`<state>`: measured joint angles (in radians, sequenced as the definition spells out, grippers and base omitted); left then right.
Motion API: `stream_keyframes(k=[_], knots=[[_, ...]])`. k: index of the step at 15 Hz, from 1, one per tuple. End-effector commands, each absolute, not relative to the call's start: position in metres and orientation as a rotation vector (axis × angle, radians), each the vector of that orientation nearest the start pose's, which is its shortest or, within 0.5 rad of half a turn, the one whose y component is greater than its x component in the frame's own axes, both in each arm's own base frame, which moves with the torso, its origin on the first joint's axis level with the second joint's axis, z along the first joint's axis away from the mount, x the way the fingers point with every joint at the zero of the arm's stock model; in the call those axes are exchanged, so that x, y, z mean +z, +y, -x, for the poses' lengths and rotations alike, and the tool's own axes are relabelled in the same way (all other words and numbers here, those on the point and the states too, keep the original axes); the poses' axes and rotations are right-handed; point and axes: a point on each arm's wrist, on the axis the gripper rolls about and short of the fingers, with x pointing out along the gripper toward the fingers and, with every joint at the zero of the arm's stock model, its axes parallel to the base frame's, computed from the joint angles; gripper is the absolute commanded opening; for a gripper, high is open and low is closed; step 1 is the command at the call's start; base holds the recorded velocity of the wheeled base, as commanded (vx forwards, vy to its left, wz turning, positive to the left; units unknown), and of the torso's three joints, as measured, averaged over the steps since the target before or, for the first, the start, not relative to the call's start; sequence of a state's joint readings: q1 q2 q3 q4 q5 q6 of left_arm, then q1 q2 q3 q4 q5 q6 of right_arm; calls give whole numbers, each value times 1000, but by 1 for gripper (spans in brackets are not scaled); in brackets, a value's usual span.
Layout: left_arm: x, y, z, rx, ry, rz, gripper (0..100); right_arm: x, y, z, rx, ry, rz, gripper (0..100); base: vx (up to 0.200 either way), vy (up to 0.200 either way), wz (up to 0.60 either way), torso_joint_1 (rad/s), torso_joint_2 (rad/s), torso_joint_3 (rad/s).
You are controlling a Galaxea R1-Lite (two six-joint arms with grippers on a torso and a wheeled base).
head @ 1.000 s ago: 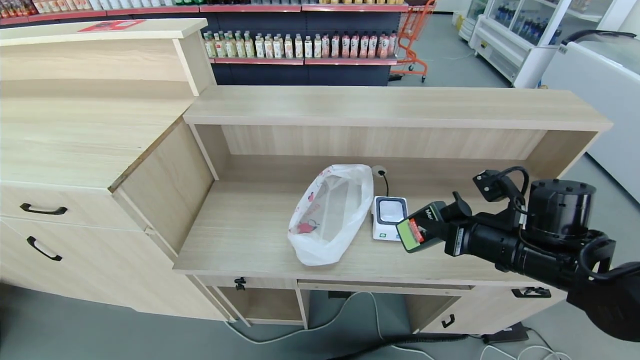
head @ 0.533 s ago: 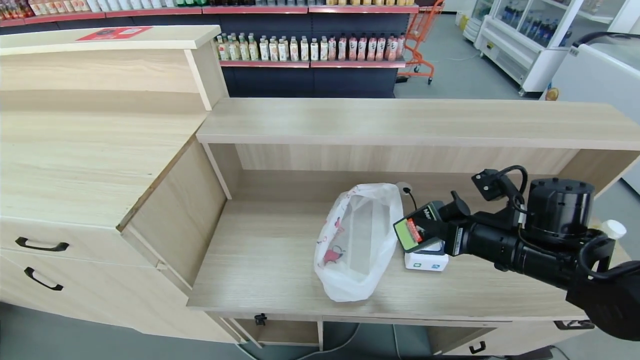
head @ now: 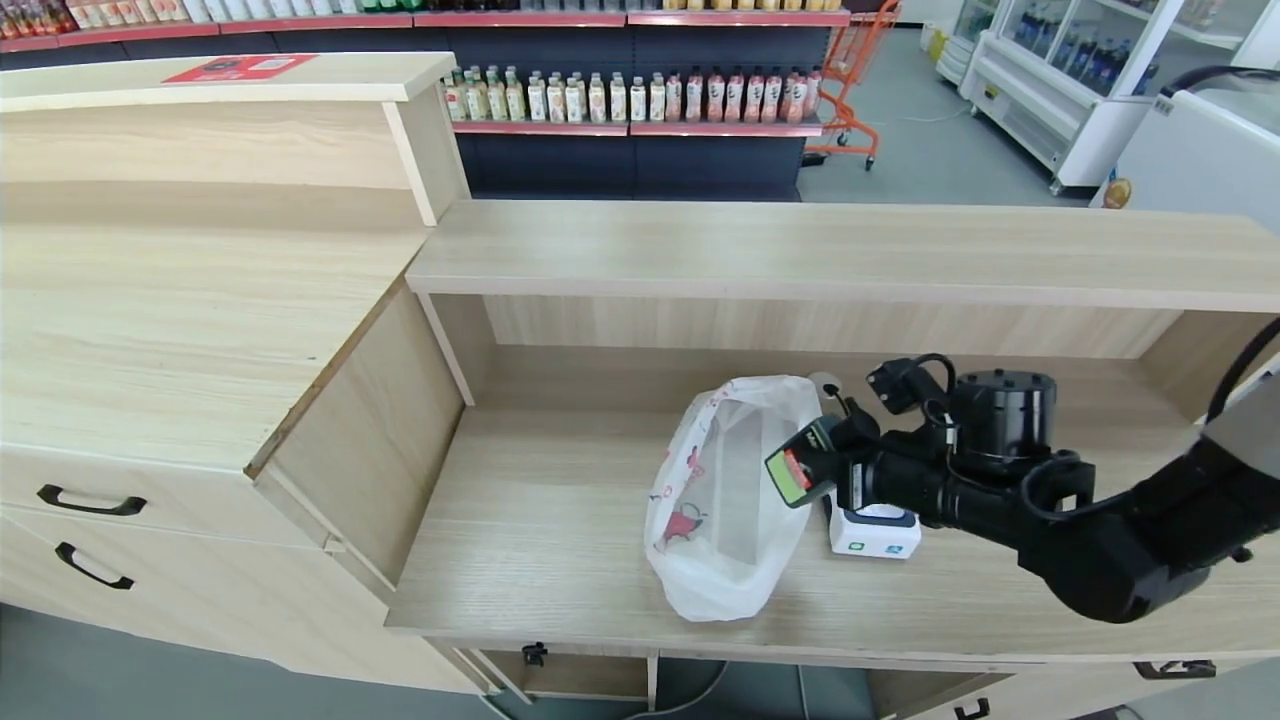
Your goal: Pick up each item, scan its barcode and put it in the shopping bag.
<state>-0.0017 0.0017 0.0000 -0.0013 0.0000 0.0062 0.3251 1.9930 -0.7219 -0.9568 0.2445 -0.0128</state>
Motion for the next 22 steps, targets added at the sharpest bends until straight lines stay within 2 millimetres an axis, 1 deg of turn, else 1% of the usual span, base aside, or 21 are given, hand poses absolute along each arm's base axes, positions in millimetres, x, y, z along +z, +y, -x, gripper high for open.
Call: stream_keyframes(k=[1, 3, 4, 6, 9, 11, 12, 13, 14, 15, 16, 17, 18, 19, 20, 21, 22], knots=[[76, 0, 23, -2, 0, -6, 100, 60, 126, -339, 602, 380, 111, 0, 0, 0, 0, 0, 0, 0], [76, 0, 23, -2, 2, -6, 100, 43, 136, -342, 633, 366, 164, 0, 0, 0, 0, 0, 0, 0], [76, 0, 23, -2, 2, -6, 100, 31, 145, -350, 652, 334, 198, 0, 0, 0, 0, 0, 0, 0], [76, 0, 23, -2, 2, -6, 100, 19, 154, -362, 672, 300, 263, 0, 0, 0, 0, 0, 0, 0], [76, 0, 23, -2, 2, -6, 100, 14, 169, -374, 693, 267, 278, 0, 0, 0, 0, 0, 0, 0], [76, 0, 23, -2, 2, -6, 100, 12, 173, -375, 697, 268, 280, 0, 0, 0, 0, 0, 0, 0], [76, 0, 23, -2, 2, -6, 100, 14, 175, -374, 705, 260, 277, 100, 0, 0, 0, 0, 0, 0], [76, 0, 23, -2, 2, -6, 100, 19, 175, -373, 705, 251, 264, 100, 0, 0, 0, 0, 0, 0], [76, 0, 23, -2, 0, -6, 100, 30, 174, -372, 700, 234, 241, 100, 0, 0, 0, 0, 0, 0], [76, 0, 23, -2, 2, -6, 100, 50, 171, -371, 681, 214, 167, 100, 0, 0, 0, 0, 0, 0], [76, 0, 23, -2, 2, -6, 100, 62, 168, -370, 669, 201, 124, 100, 0, 0, 0, 0, 0, 0], [76, 0, 23, -2, 0, -6, 100, 94, 147, -362, 618, 193, 10, 100, 0, 0, 0, 0, 0, 0], [76, 0, 23, -2, 0, -6, 100, 112, 127, -350, 573, 223, -45, 100, 0, 0, 0, 0, 0, 0], [76, 0, 23, -2, 0, -6, 100, 127, 101, -336, 512, 260, -80, 100, 0, 0, 0, 0, 0, 0], [76, 0, 23, -2, 0, -6, 100, 142, 77, -321, 446, 281, -99, 100, 0, 0, 0, 0, 0, 0], [76, 0, 23, -2, 2, -6, 100, 149, 45, -302, 355, 332, -88, 100, 0, 0, 0, 0, 0, 0], [76, 0, 23, -2, 2, -6, 100, 150, 15, -284, 268, 387, -2, 100, 0, 0, 0, 0, 0, 0]])
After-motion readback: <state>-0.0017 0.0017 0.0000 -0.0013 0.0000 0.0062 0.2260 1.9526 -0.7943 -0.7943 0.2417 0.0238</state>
